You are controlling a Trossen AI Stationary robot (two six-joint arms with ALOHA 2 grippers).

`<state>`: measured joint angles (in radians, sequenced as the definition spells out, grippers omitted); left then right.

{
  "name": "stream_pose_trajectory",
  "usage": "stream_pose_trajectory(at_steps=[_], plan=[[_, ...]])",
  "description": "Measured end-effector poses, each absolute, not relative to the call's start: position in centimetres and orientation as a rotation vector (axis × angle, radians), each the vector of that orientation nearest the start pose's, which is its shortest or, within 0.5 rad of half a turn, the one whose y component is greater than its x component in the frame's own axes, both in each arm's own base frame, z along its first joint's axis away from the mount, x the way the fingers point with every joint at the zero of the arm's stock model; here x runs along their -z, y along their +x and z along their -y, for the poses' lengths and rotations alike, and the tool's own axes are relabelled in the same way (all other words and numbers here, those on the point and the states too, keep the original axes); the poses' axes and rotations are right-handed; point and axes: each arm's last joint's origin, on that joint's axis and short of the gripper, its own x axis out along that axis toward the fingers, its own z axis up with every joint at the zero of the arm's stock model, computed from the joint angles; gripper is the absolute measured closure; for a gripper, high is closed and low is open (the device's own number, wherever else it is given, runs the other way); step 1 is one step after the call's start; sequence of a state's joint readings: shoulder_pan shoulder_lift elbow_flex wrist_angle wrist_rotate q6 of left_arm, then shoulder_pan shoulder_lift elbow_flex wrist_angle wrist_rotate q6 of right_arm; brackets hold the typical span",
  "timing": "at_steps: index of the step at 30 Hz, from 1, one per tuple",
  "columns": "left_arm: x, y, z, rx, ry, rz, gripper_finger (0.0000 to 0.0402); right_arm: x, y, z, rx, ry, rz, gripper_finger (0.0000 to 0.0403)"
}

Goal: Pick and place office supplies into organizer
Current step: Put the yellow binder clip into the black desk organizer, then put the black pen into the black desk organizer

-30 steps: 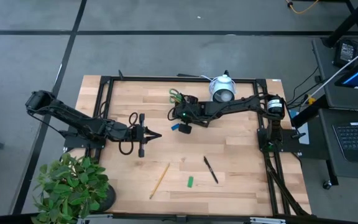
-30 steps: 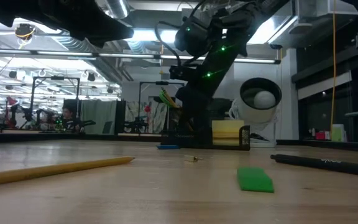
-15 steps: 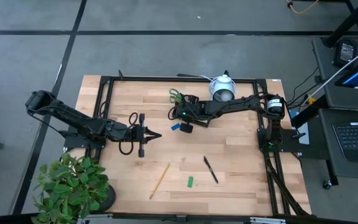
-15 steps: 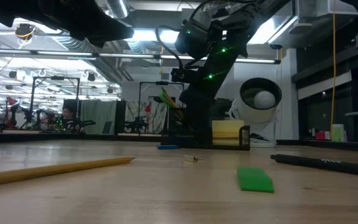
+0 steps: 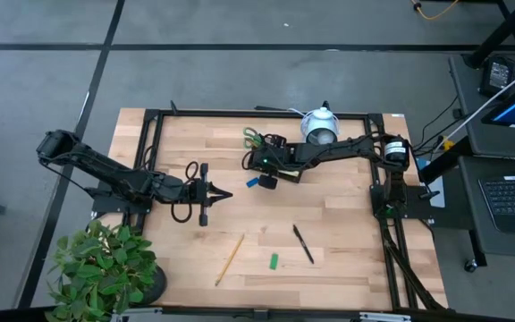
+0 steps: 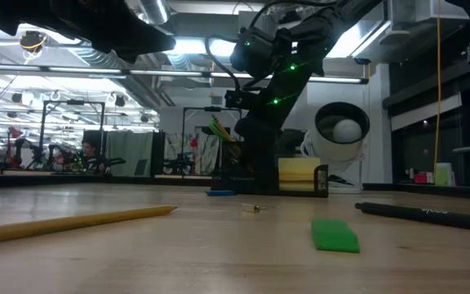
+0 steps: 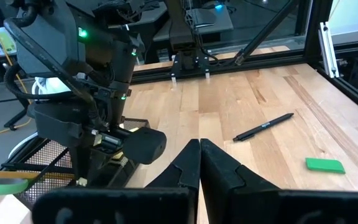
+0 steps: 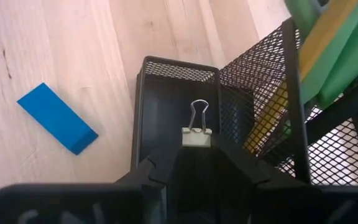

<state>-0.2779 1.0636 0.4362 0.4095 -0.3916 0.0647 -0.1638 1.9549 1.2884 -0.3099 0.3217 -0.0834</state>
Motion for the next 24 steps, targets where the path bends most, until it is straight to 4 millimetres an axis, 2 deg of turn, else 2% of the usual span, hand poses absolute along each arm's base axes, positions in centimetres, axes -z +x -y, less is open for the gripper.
stream_pose_trajectory(at_steps=[6,10,15,20,24], plan=[[-21.9,21.2,4.9,-0.106,0.135,-0.21,0.04,-16.5,39.5,7.5,0.405,-0.153,-1.001,0.0279],[-21.9,21.2,4.9,-0.105,0.133,-0.209,0.0399,-16.5,39.5,7.4,0.404,-0.153,-1.004,0.027],[-21.9,21.2,5.0,-0.103,0.135,-0.209,0.0397,-18.4,40.2,6.8,0.387,-0.16,-1.034,0.027],[-21.8,21.2,5.0,-0.104,0.127,-0.217,0.04,-21.2,40.6,5.5,0.378,-0.127,-1.101,0.0291],[-21.7,21.2,5.0,-0.104,0.131,-0.221,0.0398,-22.9,40.6,4.2,0.37,-0.094,-1.144,0.0347]])
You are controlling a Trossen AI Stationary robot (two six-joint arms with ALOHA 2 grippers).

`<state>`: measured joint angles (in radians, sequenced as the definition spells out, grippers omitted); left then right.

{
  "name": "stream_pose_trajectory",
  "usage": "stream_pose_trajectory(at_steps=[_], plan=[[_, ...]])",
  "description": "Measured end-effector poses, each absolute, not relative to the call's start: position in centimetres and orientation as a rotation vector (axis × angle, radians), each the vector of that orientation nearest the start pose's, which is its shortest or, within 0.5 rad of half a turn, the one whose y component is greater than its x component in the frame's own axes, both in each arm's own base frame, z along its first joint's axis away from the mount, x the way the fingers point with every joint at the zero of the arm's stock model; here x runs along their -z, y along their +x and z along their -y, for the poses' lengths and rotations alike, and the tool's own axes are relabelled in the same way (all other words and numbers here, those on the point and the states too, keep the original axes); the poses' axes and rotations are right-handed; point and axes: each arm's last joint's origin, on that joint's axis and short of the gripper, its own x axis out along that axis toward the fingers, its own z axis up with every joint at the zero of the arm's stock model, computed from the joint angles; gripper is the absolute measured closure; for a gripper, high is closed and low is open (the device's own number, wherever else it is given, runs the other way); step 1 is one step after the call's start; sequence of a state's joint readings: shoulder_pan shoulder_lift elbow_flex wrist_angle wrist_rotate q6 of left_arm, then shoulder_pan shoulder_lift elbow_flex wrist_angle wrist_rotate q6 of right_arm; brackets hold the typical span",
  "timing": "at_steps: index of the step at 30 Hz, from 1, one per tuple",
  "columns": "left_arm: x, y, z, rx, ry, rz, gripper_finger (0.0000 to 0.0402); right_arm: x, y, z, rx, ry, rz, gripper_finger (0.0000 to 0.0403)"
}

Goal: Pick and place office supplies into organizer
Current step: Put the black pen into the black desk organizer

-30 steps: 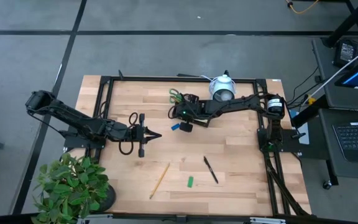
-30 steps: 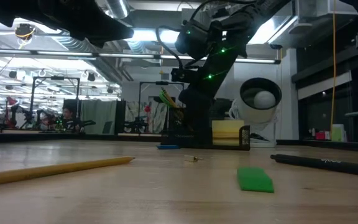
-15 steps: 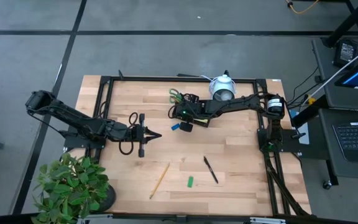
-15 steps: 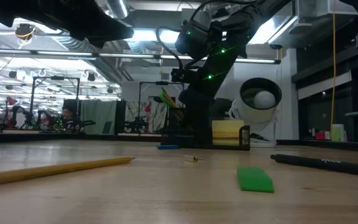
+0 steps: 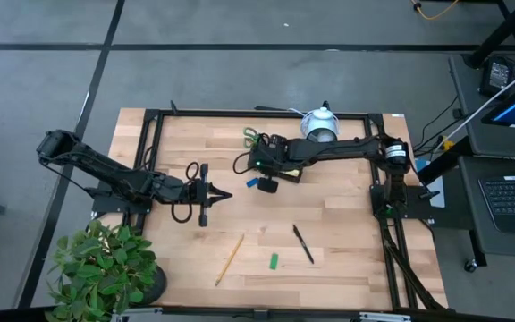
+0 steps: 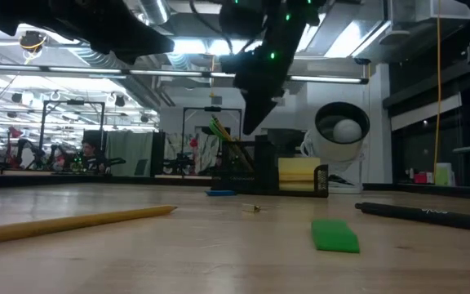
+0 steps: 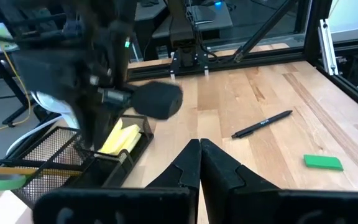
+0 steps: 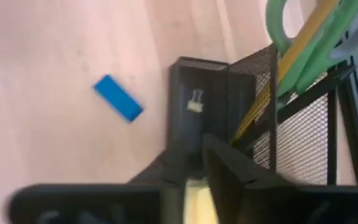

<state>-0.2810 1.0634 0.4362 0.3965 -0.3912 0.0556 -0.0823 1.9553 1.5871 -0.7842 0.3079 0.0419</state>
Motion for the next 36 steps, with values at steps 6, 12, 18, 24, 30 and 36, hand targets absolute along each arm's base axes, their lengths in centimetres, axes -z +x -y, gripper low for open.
stream_pose_trajectory(at_steps=[6,12,18,24,30,36], plan=[[-21.8,21.2,5.1,-0.071,0.155,-0.219,0.04,-23.9,40.3,0.9,0.337,-0.003,-1.191,0.039],[-21.9,21.2,5.1,-0.049,0.2,-0.211,0.04,-24.3,39.0,-3.6,0.346,0.056,-1.238,0.0396],[-21.0,20.9,4.3,0.064,0.186,-0.173,0.04,-24.8,37.8,-8.2,0.335,0.104,-1.228,0.0399],[-19.5,20.0,2.5,0.033,0.108,-0.132,0.04,-24.9,36.5,-11.6,0.336,0.15,-1.227,0.0396],[-19.0,19.4,1.8,0.084,0.072,-0.129,0.04,-24.9,35.1,-14.1,0.385,0.219,-1.244,0.0398],[-19.1,19.1,1.8,0.091,0.068,-0.118,0.04,-24.9,33.4,-16.4,0.444,0.282,-1.263,0.0397]])
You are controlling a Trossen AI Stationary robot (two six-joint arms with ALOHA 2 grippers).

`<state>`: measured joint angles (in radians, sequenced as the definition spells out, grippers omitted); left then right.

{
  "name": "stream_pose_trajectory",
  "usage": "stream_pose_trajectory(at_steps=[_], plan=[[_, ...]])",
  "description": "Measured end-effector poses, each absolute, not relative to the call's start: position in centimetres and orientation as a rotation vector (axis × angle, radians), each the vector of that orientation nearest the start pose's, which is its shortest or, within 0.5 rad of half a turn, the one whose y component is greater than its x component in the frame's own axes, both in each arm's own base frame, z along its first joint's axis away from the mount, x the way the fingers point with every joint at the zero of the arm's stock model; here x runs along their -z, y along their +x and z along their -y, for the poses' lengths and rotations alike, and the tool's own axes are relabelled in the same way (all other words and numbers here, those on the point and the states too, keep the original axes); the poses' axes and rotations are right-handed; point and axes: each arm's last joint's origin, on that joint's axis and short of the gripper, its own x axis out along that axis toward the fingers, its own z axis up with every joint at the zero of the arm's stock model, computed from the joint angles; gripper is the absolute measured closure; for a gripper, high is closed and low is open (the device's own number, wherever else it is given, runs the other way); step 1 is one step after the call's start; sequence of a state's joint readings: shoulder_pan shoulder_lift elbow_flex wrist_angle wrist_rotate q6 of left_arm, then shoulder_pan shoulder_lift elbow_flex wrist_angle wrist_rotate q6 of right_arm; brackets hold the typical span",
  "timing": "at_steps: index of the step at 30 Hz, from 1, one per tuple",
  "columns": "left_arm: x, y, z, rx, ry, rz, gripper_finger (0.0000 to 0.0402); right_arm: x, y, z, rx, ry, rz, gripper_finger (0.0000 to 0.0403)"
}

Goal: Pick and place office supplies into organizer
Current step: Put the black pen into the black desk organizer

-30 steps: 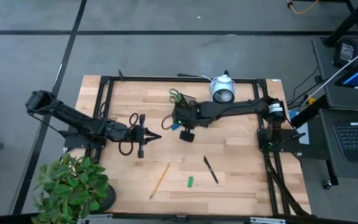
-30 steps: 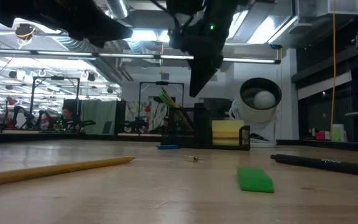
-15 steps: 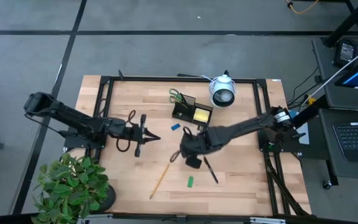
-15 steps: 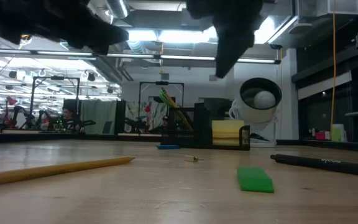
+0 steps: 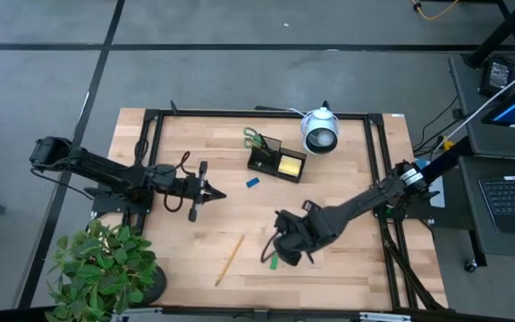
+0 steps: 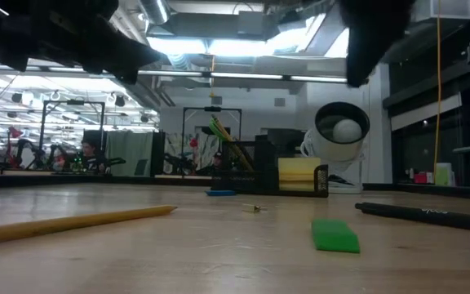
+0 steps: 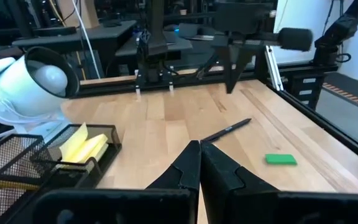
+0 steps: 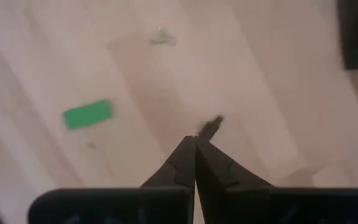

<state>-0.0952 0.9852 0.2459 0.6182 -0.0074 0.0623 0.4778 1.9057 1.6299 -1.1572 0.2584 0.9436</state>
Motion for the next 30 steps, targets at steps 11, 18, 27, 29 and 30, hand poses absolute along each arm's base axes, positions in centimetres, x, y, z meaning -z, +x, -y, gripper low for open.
stream_pose_trajectory(at_steps=[11,18,27,29,30], plan=[[-19.2,19.1,1.8,0.095,0.043,-0.112,0.04,-20.4,31.7,-18.5,0.48,0.458,-1.263,0.0399],[-19.2,19.1,1.9,0.126,0.017,-0.113,0.04,-18.6,30.8,-17.9,0.563,0.554,-1.284,0.0399],[-19.2,19.1,1.9,0.126,0.016,-0.113,0.04,-18.7,29.7,-16.9,0.621,0.64,-1.258,0.0382],[-19.2,19.1,1.9,0.126,0.01,-0.113,0.0399,-18.4,29.7,-16.7,0.63,0.644,-1.259,0.0368],[-19.2,19.1,1.9,0.125,0.007,-0.113,0.0398,-18.3,29.7,-16.5,0.632,0.647,-1.258,0.036]])
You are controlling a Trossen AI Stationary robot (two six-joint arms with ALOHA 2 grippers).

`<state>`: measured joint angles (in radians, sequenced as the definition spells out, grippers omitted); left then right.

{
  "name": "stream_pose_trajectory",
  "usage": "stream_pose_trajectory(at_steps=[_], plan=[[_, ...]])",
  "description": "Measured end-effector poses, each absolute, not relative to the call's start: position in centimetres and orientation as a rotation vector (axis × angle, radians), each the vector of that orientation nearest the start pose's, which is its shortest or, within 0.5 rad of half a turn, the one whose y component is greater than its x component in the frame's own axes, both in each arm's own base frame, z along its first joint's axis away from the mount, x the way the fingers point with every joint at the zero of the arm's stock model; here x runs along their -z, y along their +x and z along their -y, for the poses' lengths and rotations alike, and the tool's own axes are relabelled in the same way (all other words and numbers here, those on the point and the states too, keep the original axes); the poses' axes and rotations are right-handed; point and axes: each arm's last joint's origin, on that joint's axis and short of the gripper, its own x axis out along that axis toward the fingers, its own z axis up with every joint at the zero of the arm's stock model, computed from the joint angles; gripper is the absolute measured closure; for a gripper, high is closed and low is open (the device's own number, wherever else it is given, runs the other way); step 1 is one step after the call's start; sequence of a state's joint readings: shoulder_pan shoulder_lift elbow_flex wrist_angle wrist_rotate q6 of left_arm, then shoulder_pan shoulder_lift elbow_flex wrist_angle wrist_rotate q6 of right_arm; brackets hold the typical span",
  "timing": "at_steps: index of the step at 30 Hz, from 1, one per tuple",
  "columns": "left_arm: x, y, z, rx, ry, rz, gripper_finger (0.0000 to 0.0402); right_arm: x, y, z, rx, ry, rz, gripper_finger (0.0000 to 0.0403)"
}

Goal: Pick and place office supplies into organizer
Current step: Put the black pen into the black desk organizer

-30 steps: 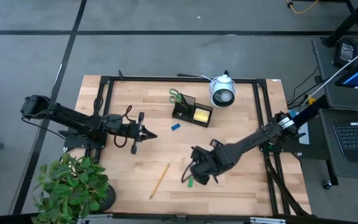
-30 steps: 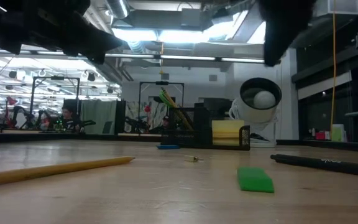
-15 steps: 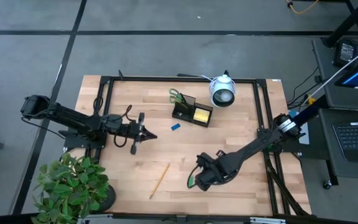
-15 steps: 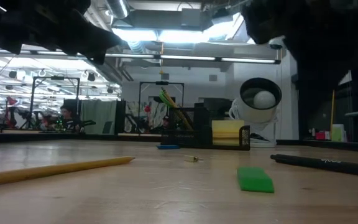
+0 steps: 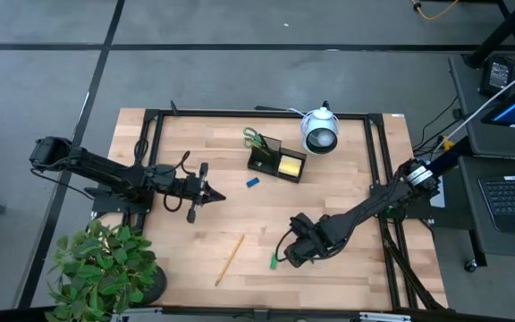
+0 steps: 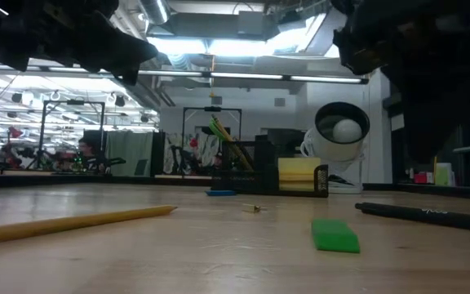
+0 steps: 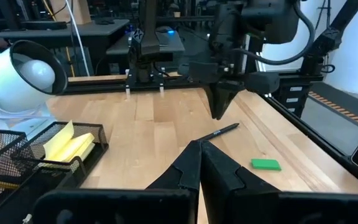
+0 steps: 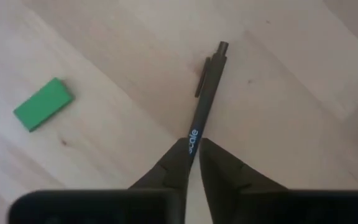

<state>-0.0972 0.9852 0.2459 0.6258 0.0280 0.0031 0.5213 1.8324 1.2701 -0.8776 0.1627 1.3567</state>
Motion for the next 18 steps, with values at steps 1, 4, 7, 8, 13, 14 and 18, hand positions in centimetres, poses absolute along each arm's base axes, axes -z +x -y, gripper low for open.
stream_pose_trajectory(at_steps=[1,4,7,8,13,14,18], plan=[[-19.2,19.1,1.9,0.126,0.006,-0.113,0.0398,-18.2,29.8,-16.4,0.633,0.65,-1.256,0.0352],[-19.2,19.1,1.9,0.125,0.0,-0.114,0.0396,-17.5,29.9,-16.0,0.627,0.671,-1.238,0.0328],[-19.2,19.1,1.9,0.125,-0.001,-0.114,0.0397,-16.9,30.0,-15.7,0.615,0.679,-1.233,0.0306],[-19.2,19.1,1.9,0.125,-0.002,-0.114,0.0398,-16.7,30.0,-15.5,0.614,0.674,-1.238,0.03],[-19.2,19.1,1.9,0.124,-0.002,-0.114,0.04,-15.6,29.4,-14.9,0.64,0.658,-1.259,0.0279],[-19.2,19.1,1.9,0.124,-0.002,-0.114,0.0399,-15.4,29.4,-14.8,0.635,0.665,-1.259,0.0278],[-19.2,19.1,1.9,0.123,-0.002,-0.114,0.0396,-14.6,29.5,-14.8,0.591,0.701,-1.228,0.0277]])
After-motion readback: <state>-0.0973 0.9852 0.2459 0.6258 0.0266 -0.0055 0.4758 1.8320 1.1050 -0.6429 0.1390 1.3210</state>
